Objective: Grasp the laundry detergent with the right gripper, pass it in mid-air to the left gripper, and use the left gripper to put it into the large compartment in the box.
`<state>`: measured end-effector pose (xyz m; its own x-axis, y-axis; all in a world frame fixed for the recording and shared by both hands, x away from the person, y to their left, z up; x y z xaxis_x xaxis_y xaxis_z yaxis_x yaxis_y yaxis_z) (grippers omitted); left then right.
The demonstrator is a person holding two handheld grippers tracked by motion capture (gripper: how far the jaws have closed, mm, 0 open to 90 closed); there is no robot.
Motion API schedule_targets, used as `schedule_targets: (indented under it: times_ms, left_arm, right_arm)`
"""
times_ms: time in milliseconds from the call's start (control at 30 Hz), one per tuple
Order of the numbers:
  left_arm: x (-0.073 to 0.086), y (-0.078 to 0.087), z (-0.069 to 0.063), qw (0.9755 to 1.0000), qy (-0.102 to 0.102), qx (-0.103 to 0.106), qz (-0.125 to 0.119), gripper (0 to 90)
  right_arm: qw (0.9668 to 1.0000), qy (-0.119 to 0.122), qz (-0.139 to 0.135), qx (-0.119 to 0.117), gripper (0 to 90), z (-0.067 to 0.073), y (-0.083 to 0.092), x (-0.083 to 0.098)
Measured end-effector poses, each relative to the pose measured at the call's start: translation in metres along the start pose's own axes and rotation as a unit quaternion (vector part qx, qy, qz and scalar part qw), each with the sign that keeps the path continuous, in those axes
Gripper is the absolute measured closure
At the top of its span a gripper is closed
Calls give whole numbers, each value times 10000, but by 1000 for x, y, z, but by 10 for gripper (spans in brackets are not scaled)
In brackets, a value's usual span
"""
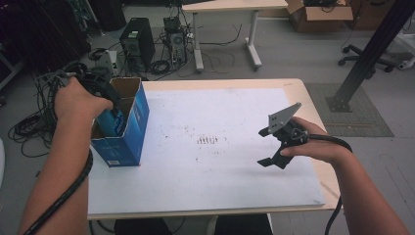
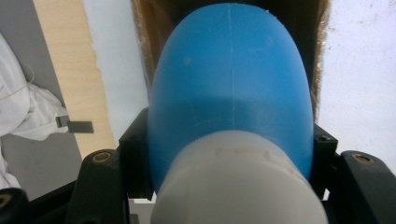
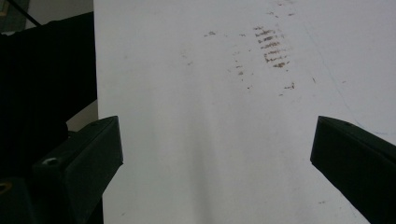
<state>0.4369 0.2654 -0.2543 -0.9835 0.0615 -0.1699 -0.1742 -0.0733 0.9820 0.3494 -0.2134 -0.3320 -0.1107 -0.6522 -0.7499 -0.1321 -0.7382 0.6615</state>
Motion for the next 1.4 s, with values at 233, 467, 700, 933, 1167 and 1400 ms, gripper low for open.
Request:
schedule_targets:
  times_ms: [233, 467, 700, 933, 1167, 1400]
  left_arm:
    - [0, -14, -2, 10000, -2, -51, 11, 382]
    - [1, -26, -3, 9999, -74, -81, 38, 382]
    - [3, -37, -2, 9999, -94, -115, 86, 382]
    - [4, -40, -4, 9998, -136, -151, 66, 381]
    - [5, -40, -4, 9997, -155, -159, 35, 381]
    - [6, -42, -6, 9998, -140, -94, 45, 381]
  right_arm:
    - [10000, 7, 62, -38, 23, -1, -1, -2]
    - [10000, 10, 59, -27, 23, -1, 0, -2]
    - [10000, -23, 79, -15, 24, -2, -1, 0]
    - [10000, -34, 55, 2, 23, -1, -1, 0]
    - [10000, -30, 51, -1, 24, -1, -1, 2]
    - [10000, -28, 44, 12, 24, 0, 0, 1]
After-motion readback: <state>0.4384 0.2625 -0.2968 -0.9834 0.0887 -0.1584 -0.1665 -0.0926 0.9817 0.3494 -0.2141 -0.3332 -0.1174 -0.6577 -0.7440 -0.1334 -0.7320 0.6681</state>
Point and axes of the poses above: each handheld gripper's, and its own axes: y roughly backward along the jaws, x roughly out of its underside, z roughly to its left, the point moved 2 cm from there along -y, roughly forward along the jaws, and after that the axes turned 10 degrees about -z, right-handed, at the moved point
